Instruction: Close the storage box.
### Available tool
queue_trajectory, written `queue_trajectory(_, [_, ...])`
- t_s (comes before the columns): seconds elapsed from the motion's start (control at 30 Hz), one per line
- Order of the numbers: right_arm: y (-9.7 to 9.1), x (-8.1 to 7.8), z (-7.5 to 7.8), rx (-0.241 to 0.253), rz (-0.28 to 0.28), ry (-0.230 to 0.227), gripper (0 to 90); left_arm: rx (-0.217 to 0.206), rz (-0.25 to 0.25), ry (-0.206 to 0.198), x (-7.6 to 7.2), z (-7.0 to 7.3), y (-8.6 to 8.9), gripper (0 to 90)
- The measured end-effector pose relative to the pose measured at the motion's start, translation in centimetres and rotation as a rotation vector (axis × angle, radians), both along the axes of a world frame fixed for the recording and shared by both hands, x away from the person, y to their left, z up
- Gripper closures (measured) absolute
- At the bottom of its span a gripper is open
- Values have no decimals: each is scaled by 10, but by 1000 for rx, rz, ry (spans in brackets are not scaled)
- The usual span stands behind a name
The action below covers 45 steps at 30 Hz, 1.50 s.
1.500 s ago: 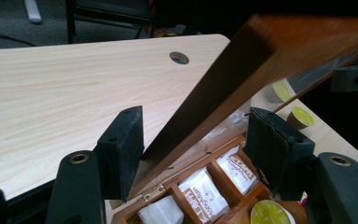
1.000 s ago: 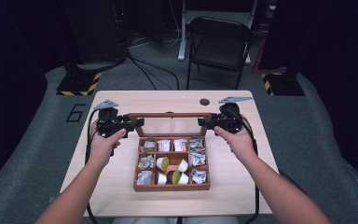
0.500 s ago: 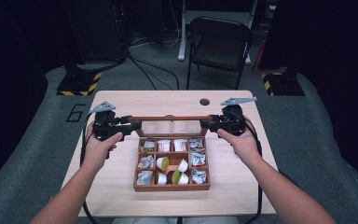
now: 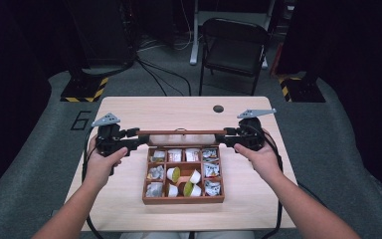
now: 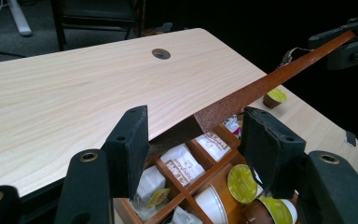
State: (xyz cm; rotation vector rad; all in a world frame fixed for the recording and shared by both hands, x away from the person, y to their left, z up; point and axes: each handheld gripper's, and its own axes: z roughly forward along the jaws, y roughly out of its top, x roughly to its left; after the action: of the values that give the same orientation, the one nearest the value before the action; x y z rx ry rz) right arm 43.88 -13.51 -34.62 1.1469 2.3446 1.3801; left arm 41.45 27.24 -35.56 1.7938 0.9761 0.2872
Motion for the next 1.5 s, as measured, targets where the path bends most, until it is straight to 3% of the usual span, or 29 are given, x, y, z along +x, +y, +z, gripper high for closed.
queue_trajectory(0.57, [-7, -31, -4, 13, 30, -15, 493, 18, -24, -26, -30, -8, 0, 426])
queue_trajectory(0.7, [-8, -39, -10, 12, 38, -19, 494, 21, -28, -28, -38, -13, 0, 424])
queue_trajectory(0.8, [-8, -46, -15, 5, 42, -24, 491, 0, -28, -28, -45, -17, 1, 424])
queue_trajectory(0.9, [-8, -52, -20, -16, 52, -33, 487, 18, -32, -37, -51, -21, -1, 422])
queue_trajectory(1.07, [-9, -64, -31, -11, 52, -43, 487, 34, -42, -48, -60, -29, -2, 421])
queue_trajectory(1.2, [-8, -74, -40, -35, 54, -76, 487, 53, -55, -57, -68, -36, -2, 417])
queue_trajectory(1.5, [-7, -85, -51, -71, 56, -115, 488, 69, -69, -45, -83, -56, 1, 401])
